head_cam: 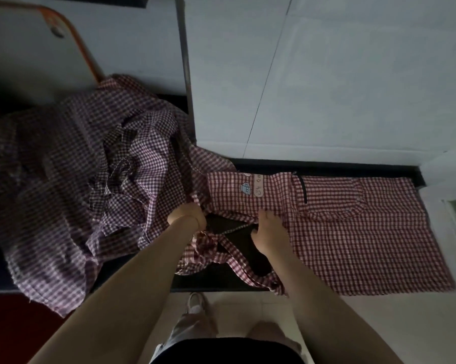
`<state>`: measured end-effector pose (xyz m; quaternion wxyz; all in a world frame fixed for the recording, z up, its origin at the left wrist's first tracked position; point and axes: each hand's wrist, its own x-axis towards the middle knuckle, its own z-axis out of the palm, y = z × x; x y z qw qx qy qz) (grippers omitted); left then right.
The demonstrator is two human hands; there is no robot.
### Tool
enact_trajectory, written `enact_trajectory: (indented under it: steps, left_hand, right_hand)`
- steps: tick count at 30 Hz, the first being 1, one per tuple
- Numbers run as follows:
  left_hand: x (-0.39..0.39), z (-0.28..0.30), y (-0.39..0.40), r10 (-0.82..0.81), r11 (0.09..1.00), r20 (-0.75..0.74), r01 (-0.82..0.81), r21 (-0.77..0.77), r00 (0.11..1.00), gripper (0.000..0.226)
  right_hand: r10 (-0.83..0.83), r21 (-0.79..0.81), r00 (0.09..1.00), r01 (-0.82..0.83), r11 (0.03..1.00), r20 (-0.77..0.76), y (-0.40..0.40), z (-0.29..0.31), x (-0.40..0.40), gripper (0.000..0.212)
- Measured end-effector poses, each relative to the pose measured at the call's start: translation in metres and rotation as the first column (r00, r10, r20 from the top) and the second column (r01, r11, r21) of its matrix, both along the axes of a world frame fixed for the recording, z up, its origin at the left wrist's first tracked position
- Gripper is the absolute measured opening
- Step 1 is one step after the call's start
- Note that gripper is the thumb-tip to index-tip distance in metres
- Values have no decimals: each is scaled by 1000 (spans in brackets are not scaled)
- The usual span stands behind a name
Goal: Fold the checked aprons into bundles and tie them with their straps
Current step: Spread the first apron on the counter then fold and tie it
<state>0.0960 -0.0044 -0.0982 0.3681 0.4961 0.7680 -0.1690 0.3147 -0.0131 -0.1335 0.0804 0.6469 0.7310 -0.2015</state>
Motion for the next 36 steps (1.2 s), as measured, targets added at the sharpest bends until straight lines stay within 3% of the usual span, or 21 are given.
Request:
enact_trajectory:
  steps: [2, 5, 6, 8, 9, 11, 13, 16, 19, 24, 27, 30, 33, 36]
  left_hand:
    - [-7, 20, 13, -245, 956, 7, 243, -161, 969, 12]
    - [-25, 62, 34, -431, 827, -83, 357, -434, 899, 21]
    - [-29, 72, 38, -477, 813, -142, 374, -446, 867, 24]
    - [-32, 83, 45, -525, 837, -260, 438, -327, 810, 52]
    - [-30, 82, 47, -468, 883, -285, 434, -176, 836, 60]
    - [-21, 70, 45, -261, 930, -219, 306, 206, 940, 46]
    - [-12, 52, 39, -19, 936, -12, 22, 351, 1000, 37]
    - [1, 22, 23, 207, 953, 250, -252, 168, 946, 43]
    - [6, 2, 15, 417, 887, 254, -452, 97, 873, 72]
    - [16, -5, 18, 312, 925, 169, -339, 173, 935, 54]
    - [25, -5, 21, 274, 915, 261, -334, 225, 926, 36]
    - [36, -3, 23, 372, 868, 481, -481, 123, 794, 23]
    - [38, -4, 27, 564, 739, 555, -674, -9, 611, 39]
    - [34, -7, 28, 628, 689, 601, -713, -134, 494, 58]
  right_hand:
    - [-23, 63, 1000, 22, 998, 13, 2, -3, 10, 42]
    - [-60, 76, 998, 59, 995, 21, 11, -3, 6, 38]
    - [-71, 66, 997, 70, 995, 18, 15, -1, 2, 41]
    - [-69, 39, 998, 69, 997, -2, 24, 6, -11, 45]
    - [-49, 41, 999, 50, 998, -19, 27, 8, -16, 41]
    - [10, 94, 1000, -8, 996, -27, 27, 9, -26, 24]
    - [53, 145, 998, -57, 988, 33, 21, 8, -31, 19]
    - [-15, 94, 994, 4, 996, 113, 12, 4, -25, 37]
    - [-108, 17, 974, 107, 994, 197, 12, 2, -8, 43]
    - [-97, -92, 979, 115, 989, 177, 12, -9, 17, 40]
    - [-119, -107, 987, 131, 986, 107, 11, -13, 24, 51]
    - [-131, -131, 989, 139, 982, 66, 13, -13, 30, 48]
    - [-135, -142, 990, 139, 980, 34, 14, -11, 32, 43]
    - [-142, -139, 990, 144, 980, 25, 12, -10, 34, 41]
